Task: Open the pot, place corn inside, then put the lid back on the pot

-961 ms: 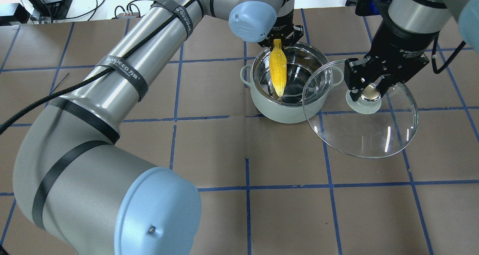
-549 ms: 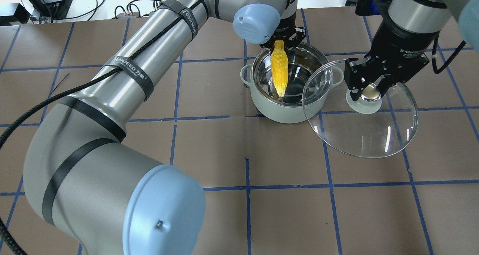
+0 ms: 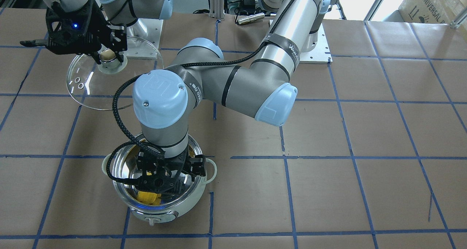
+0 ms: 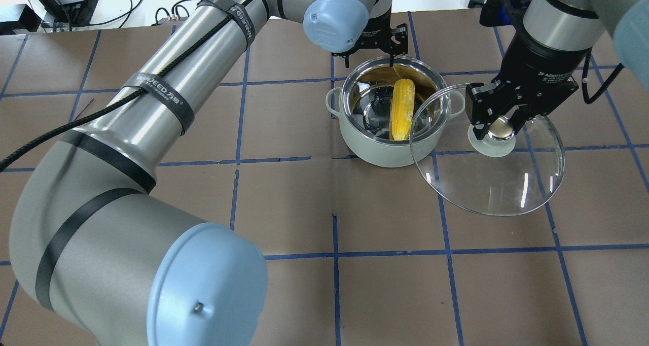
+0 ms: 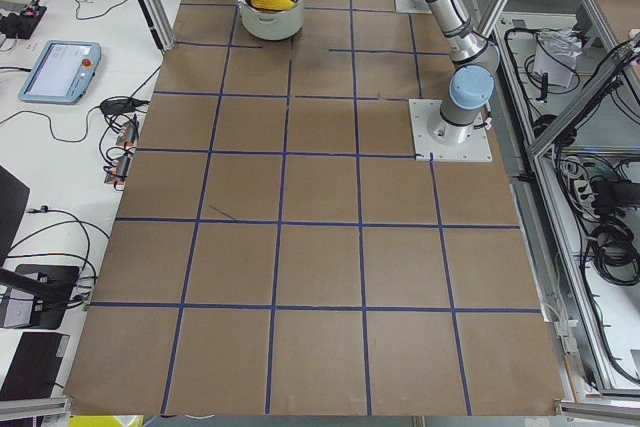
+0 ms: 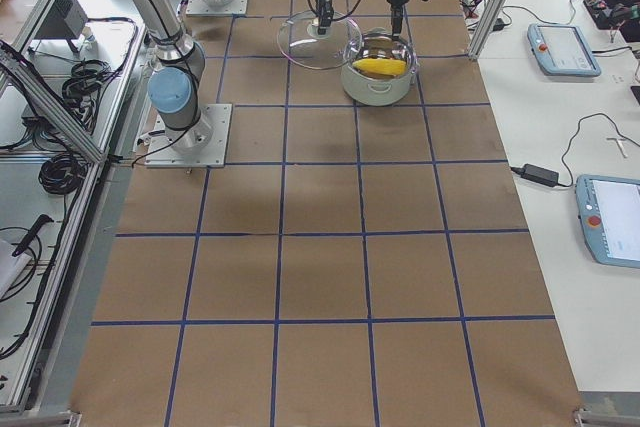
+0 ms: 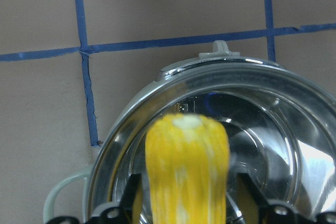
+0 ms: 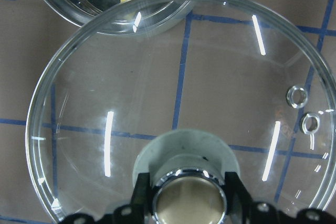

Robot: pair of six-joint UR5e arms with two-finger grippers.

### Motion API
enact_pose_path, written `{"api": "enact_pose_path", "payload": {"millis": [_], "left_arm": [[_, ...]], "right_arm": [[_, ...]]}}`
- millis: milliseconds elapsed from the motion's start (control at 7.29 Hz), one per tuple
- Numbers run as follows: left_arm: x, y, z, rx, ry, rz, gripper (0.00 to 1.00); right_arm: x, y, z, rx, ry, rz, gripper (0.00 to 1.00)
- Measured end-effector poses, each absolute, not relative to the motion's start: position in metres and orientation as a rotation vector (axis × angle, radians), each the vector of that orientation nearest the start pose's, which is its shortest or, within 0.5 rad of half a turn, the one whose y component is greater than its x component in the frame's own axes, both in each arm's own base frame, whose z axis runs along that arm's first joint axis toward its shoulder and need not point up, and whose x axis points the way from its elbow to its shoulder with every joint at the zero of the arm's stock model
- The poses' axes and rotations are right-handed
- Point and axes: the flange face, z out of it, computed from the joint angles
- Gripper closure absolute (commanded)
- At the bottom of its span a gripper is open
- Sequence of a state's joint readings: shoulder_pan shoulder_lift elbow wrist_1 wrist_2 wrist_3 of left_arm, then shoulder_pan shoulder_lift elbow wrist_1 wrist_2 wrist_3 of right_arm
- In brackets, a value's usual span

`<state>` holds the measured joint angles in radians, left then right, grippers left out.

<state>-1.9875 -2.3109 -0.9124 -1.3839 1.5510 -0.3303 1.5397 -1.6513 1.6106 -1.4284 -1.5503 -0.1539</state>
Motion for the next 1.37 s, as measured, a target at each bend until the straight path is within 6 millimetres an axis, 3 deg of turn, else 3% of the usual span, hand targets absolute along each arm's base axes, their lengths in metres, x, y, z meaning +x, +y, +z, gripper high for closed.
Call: {"api": "enact_pose_path", "payload": {"millis": [275,549,824,1098,1373], "left_arm": [[-0.388,-0.677,0.379,0.216,3.177,-0.149,0.00],[-0.315,-0.673,0.405,0.224,3.162,-0.096,0.00],[-0.251,-0.645,0.420,0.147,3.153,-0.013,0.00],[-0.188,-0.602,0.431,0.020,3.136,0.024,0.00],[-0.158,-0.564,0.436,-0.047,3.129,0.044,0.00]], "right_arm": [[0.136,-0.473,0.491,-0.159,3.108,0.104,0.60],[0.173,-0.521,0.479,-0.215,3.111,0.087,0.61],[0.197,-0.577,0.465,-0.265,3.115,0.074,0.61],[0.212,-0.622,0.438,-0.294,3.110,0.104,0.62],[0.219,-0.641,0.406,-0.309,3.101,0.166,0.62]]}}
